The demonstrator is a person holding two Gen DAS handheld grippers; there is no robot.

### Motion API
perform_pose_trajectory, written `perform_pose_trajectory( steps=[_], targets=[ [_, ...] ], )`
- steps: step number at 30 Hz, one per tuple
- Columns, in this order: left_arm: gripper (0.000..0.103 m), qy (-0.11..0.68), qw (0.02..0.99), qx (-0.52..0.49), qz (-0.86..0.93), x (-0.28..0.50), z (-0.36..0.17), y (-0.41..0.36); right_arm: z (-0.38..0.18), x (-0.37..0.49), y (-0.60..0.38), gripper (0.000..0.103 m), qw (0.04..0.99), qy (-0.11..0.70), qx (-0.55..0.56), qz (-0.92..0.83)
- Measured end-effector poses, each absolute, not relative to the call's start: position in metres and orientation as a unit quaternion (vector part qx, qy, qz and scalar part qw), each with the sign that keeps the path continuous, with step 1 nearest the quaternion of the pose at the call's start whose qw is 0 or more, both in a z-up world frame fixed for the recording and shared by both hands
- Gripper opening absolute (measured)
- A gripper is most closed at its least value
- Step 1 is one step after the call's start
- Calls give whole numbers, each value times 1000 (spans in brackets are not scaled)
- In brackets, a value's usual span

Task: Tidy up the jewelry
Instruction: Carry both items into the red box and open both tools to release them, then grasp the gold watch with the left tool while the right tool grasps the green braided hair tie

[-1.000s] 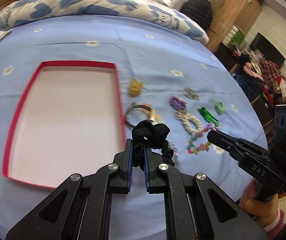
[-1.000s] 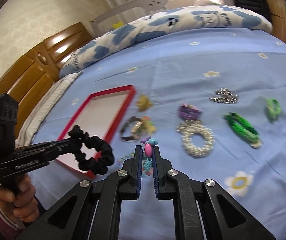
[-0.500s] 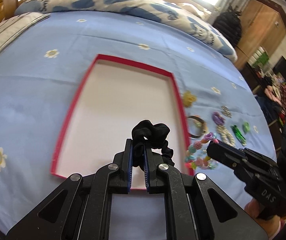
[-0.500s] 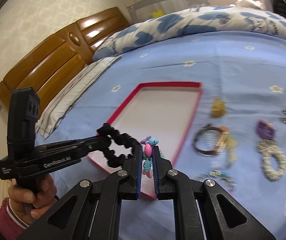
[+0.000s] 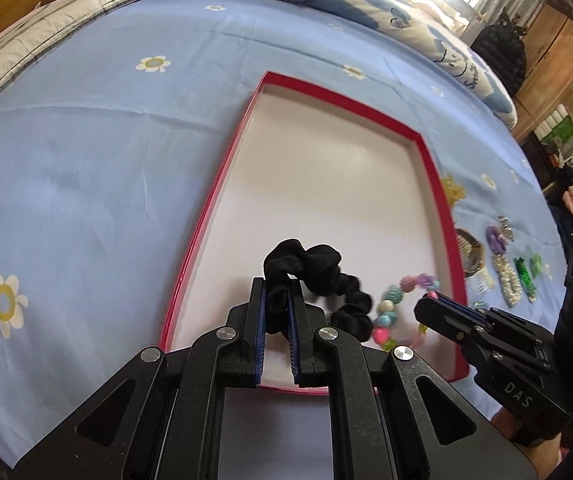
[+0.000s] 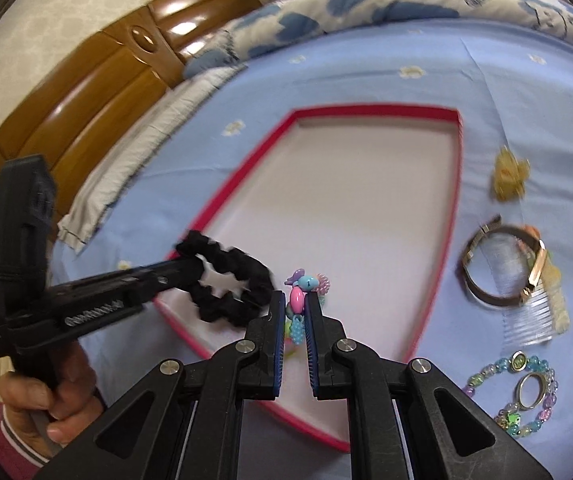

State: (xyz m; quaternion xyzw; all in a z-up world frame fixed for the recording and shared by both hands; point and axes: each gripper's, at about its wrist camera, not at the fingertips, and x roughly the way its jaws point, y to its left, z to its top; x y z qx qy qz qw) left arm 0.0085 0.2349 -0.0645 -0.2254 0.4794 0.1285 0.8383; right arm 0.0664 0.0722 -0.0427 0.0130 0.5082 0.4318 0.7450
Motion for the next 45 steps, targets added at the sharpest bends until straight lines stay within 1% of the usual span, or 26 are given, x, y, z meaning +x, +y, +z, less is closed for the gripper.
perform_pose_trajectory(
  steps=[5,7,9,10,11,14,15,16,18,21,23,26,29,31,33,36,38,45],
  targets=[
    [10,492,832,-215,137,13,-72,234,-53,72,70,9,740,520,7,426],
    [12,495,832,-209,138,14,-72,232,-53,73,72,12,741,519,1,426],
    [17,497,832,-201,142,14,-70,231,-53,74,76,13,741,519,-5,426],
    [23,496,833,-199,143,14,-69,230,-53,74,77,14,741,519,-7,426],
    [27,494,835,-196,144,13,-67,230,-53,75,78,14,741,520,-7,426],
    [29,490,838,-193,145,11,-61,228,-52,76,77,15,740,521,-1,426],
    [30,489,838,-191,145,11,-60,228,-51,76,75,17,741,521,1,425],
    [34,488,839,-189,146,11,-59,227,-51,76,74,19,741,521,2,425],
    [35,486,842,-183,148,10,-56,225,-48,75,71,23,742,519,6,425],
    [38,483,844,-181,147,8,-51,223,-41,74,63,25,746,514,13,425],
    [42,481,846,-180,147,7,-48,221,-37,72,57,26,748,510,19,424],
    [46,477,848,-177,145,5,-43,215,-30,71,44,31,755,504,31,419],
    [48,474,852,-173,139,6,-37,207,-25,71,25,35,763,498,44,410],
    [48,473,854,-170,132,7,-34,200,-24,72,12,40,767,497,53,402],
    [49,473,856,-167,123,10,-31,190,-21,73,-3,40,775,494,58,390],
    [52,474,859,-161,110,14,-27,176,-20,74,-26,45,786,493,62,368],
    [55,475,860,-157,102,17,-26,167,-20,75,-39,46,794,492,63,353],
    [55,480,864,-138,69,28,-22,133,-23,80,-94,46,815,490,73,300]
  ],
)
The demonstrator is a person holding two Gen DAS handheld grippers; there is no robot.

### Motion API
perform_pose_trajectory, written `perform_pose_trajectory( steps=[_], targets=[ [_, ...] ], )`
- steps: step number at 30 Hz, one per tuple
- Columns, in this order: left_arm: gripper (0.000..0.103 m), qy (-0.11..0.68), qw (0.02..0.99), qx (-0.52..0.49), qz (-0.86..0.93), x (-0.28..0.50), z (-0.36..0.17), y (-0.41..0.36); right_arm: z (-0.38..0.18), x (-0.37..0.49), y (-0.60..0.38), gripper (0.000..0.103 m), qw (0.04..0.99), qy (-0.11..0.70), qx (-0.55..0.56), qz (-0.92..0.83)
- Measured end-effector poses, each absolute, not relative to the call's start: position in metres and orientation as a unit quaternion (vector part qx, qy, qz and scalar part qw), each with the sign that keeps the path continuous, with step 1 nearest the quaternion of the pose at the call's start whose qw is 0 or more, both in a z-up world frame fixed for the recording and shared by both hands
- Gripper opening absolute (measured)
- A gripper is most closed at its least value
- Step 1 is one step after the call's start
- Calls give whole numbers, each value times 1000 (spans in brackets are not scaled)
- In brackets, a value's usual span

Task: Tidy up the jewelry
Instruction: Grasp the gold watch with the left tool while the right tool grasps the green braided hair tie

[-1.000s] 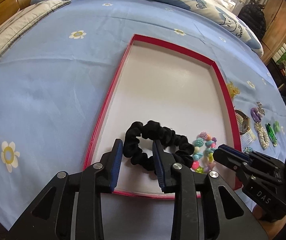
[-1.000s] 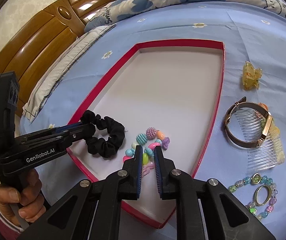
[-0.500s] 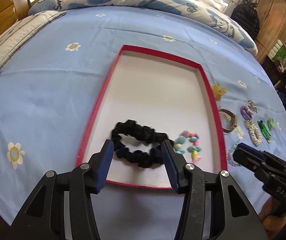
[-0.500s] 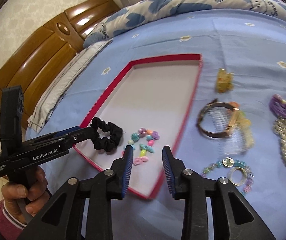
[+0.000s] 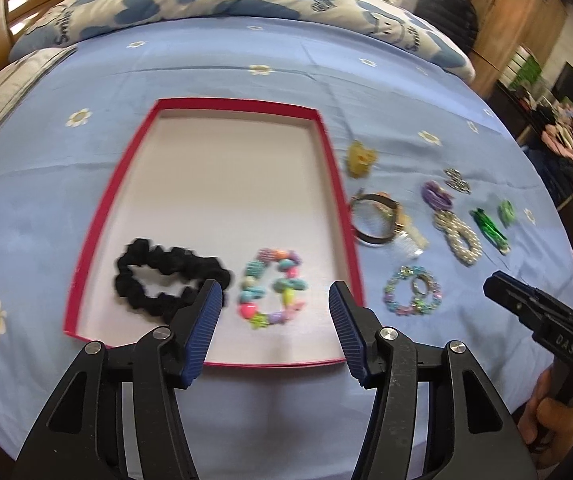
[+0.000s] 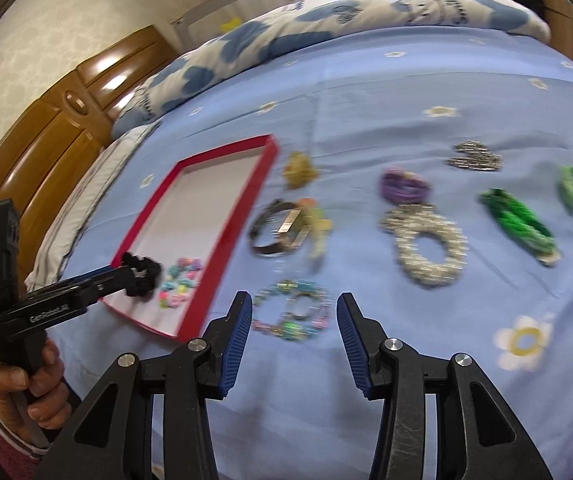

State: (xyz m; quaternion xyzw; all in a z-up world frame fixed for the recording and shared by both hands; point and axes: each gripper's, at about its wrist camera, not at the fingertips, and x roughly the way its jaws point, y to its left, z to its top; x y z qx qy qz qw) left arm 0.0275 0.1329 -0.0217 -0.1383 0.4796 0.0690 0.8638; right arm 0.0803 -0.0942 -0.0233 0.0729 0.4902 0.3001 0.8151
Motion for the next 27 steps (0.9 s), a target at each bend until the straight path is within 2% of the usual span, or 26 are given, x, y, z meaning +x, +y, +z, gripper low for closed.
perform_pose_trajectory(
  steps=[15,27],
  targets=[
    [55,493,864,-104,16,58,-22,80,-33,95,-165,47,834,487,96,240],
    [55,506,859,-72,-23,111,-29,50,-42,143,-201,47,849,484,80,198]
  ],
)
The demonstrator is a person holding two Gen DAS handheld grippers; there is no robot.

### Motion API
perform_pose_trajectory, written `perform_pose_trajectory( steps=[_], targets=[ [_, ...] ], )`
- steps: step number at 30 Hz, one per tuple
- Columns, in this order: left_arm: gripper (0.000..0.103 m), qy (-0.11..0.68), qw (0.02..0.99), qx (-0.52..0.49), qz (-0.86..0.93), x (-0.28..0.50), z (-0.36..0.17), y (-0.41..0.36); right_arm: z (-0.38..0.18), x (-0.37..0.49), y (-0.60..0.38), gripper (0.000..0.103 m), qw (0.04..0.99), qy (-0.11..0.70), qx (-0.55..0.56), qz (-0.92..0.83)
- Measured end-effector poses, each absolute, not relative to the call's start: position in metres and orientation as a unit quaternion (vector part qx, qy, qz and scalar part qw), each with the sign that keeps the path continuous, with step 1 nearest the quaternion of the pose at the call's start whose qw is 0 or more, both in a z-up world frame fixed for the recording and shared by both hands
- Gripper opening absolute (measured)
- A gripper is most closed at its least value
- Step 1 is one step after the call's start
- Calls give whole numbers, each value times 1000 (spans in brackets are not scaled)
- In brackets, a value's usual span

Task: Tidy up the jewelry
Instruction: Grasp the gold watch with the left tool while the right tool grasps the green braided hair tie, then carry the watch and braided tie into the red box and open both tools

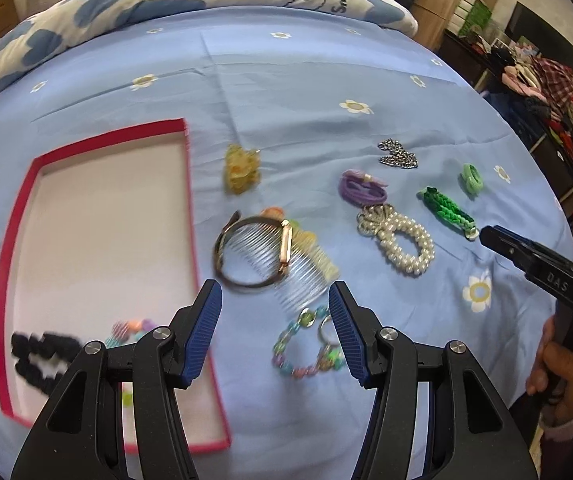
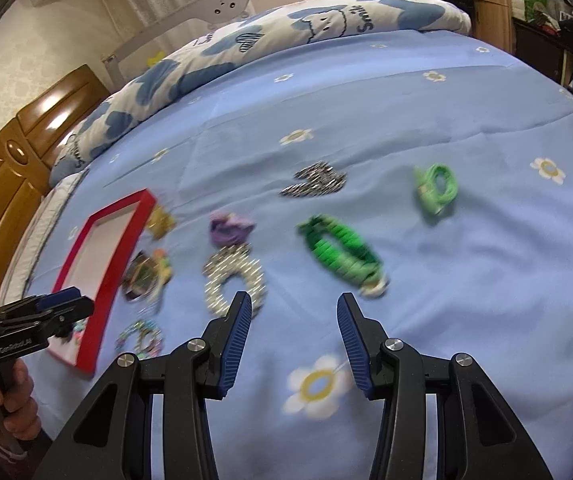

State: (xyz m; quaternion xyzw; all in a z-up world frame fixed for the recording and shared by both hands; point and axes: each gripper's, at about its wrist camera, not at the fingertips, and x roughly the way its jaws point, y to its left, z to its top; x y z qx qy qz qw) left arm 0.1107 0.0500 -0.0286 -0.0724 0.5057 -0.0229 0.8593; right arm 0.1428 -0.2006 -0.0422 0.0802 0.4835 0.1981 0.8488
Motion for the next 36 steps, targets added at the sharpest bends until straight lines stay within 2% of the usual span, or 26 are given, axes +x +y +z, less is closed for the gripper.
perform_pose_trajectory(
  steps=[11,12,17,19,23,36],
  targets=[
    [52,540,839,-55,-30,159,-54,47,-67,189,-202,47,838,507,34,201],
    [50,543,837,-53,-31,161,-57,47,-71,193,-202,47,835,511,31,203],
    [14,563,824,-49,-41,164,-74,46,-86,193,-198,42,826,524,24,206],
    [7,563,824,-48,-49,162,-77,43,-84,190,-198,29,827,522,25,209],
    [6,554,829,-53,-60,156,-73,40,-81,185,-200,19,827,521,43,210],
    [6,513,849,-108,-68,117,-34,53,-45,148,-195,18,831,492,104,240]
  ],
)
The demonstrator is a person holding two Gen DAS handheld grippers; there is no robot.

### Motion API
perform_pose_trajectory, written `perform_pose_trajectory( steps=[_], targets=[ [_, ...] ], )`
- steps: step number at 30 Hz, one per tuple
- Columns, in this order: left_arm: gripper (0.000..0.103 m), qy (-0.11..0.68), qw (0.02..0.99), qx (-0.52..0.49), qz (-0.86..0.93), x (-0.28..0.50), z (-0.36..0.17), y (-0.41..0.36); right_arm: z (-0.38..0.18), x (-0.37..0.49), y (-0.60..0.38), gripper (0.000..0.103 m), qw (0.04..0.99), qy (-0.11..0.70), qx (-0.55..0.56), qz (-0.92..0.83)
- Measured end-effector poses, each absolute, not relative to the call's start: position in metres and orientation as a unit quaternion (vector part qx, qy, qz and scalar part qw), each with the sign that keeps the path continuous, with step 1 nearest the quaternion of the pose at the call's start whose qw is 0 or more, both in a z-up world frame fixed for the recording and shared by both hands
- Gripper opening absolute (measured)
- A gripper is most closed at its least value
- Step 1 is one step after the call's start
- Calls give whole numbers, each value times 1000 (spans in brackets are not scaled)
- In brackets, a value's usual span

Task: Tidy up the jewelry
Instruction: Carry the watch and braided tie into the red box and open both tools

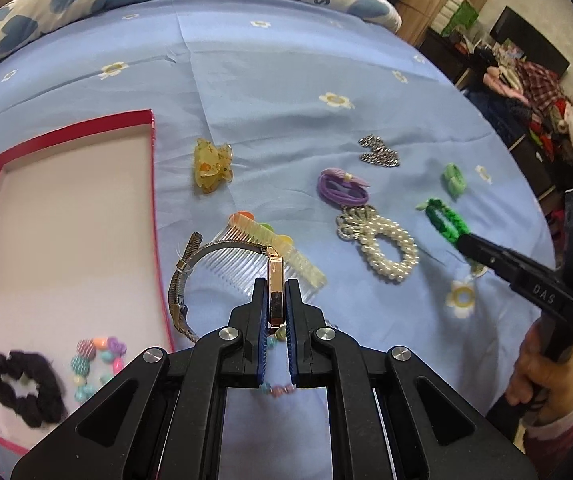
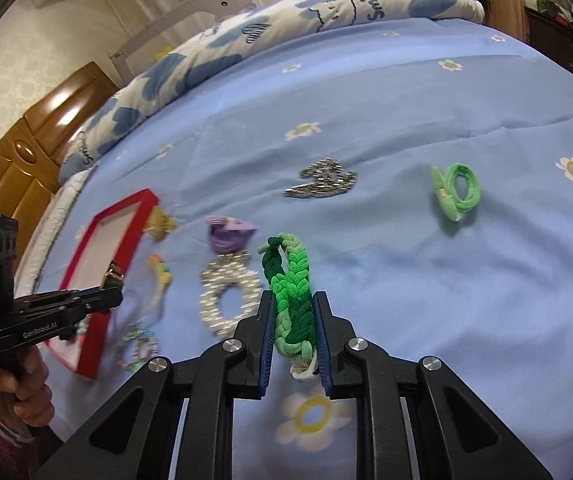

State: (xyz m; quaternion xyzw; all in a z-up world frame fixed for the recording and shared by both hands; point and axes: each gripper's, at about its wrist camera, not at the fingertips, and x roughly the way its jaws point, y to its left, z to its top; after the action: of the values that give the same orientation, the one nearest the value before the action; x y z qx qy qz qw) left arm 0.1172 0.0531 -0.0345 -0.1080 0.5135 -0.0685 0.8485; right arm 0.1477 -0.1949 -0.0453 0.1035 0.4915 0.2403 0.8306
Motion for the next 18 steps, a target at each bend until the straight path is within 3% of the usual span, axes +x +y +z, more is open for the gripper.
perform_pose_trajectory(
  steps=[18],
  targets=[
    [6,472,870,-141,-26,65,2,109,-15,114,-101,18,806,477,106,335]
  ],
)
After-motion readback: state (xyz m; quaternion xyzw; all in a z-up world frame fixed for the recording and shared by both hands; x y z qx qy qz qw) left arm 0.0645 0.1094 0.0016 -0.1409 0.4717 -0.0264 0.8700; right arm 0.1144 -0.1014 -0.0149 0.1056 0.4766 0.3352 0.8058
